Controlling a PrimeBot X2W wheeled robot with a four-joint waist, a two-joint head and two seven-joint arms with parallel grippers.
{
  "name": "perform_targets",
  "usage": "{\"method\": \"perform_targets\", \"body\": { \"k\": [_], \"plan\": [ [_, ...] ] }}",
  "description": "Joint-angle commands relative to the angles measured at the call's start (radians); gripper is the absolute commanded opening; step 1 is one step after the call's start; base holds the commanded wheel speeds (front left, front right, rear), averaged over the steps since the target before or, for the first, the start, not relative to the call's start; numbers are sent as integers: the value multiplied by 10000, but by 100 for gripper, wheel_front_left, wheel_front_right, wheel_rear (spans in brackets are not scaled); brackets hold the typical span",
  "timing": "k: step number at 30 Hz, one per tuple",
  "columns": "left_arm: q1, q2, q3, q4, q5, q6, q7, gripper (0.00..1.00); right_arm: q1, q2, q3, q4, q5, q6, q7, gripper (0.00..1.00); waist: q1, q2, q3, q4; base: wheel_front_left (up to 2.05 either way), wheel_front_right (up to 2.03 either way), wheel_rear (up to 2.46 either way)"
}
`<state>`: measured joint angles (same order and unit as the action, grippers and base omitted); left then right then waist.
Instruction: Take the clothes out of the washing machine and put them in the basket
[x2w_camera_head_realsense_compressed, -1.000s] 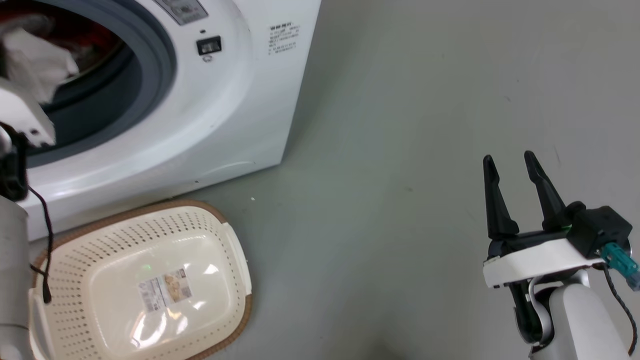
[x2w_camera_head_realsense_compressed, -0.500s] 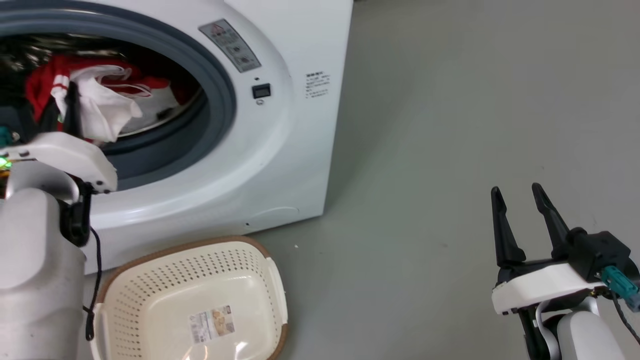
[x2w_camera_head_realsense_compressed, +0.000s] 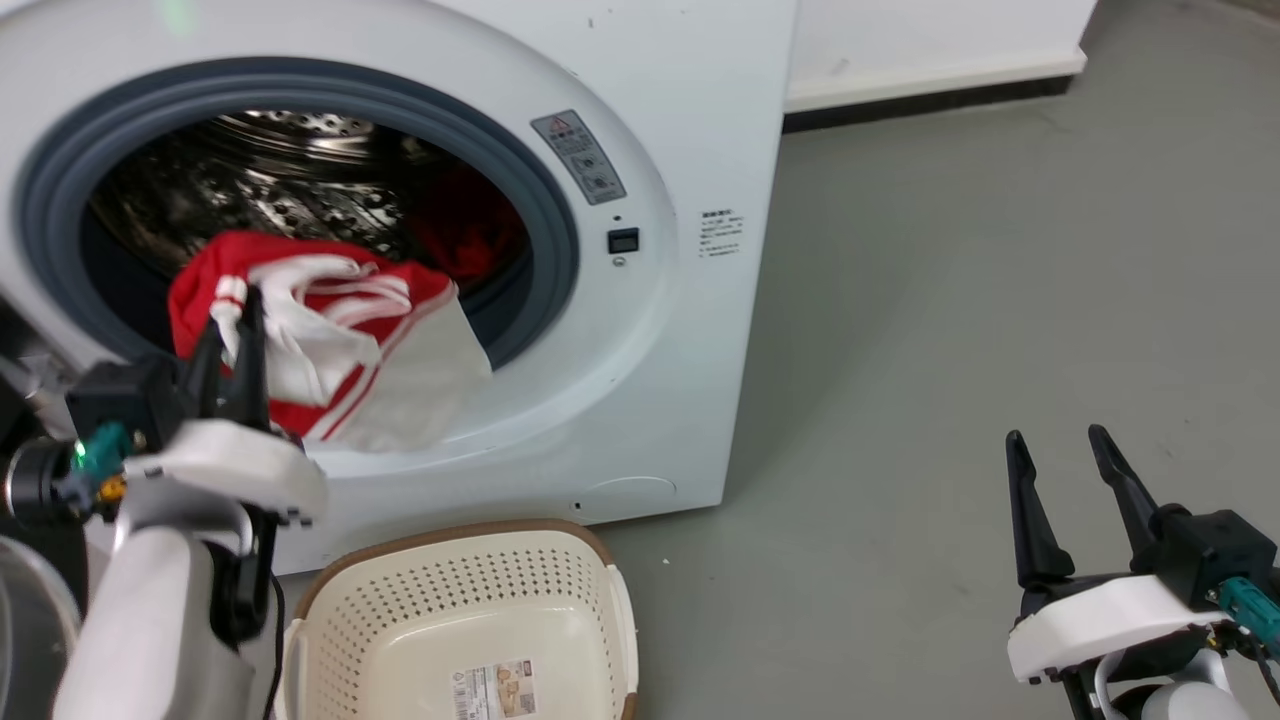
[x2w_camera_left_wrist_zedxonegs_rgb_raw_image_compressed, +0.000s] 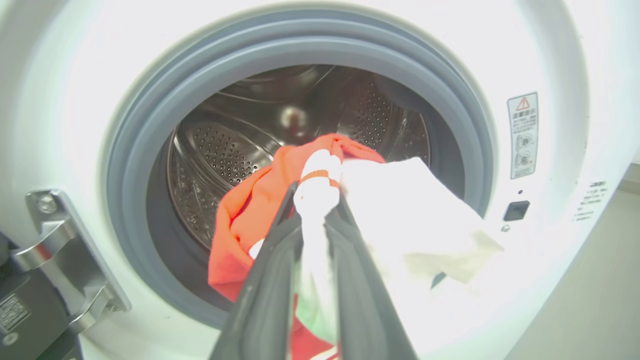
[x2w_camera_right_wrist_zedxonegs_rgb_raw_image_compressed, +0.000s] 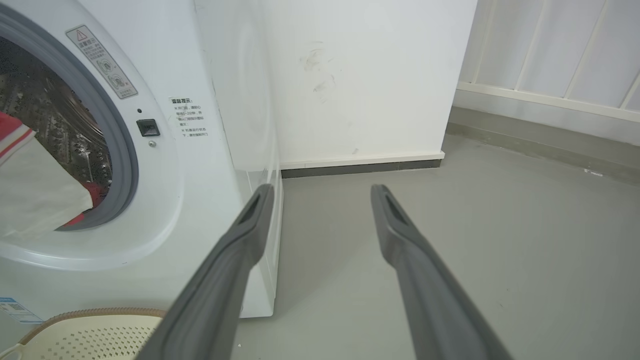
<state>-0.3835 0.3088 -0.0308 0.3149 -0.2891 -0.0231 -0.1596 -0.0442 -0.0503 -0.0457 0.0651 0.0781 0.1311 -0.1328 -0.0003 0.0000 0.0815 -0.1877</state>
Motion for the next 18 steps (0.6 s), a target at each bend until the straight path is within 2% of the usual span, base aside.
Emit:
{"method": "perform_targets", "body": {
  "k": [1,6,10,14,18],
  "plan": [
    [355,-48,2,-293,-41,86,28,0,121,2,1,-89,-59,-7,42,100,3,0,-154,165,0,0,0],
    [1972,-207,-70,-1648,-4,458,331,0,369,2,-42,-426,-136,-7,209,100,3,0,-335,368,0,0,0],
    [3112,-437,-218,-2186,-46,705,572,0,527,2,-73,-653,-216,-7,353,100,3,0,-338,520,0,0,0],
    [3862,-733,-386,-2065,-175,807,639,0,490,2,-19,-912,-216,-7,483,100,3,0,-58,576,0,0,0],
    [4030,-959,-616,-1326,-261,702,597,0,197,0,139,-1089,-176,-7,553,100,3,0,444,504,0,0,0]
  ]
}}
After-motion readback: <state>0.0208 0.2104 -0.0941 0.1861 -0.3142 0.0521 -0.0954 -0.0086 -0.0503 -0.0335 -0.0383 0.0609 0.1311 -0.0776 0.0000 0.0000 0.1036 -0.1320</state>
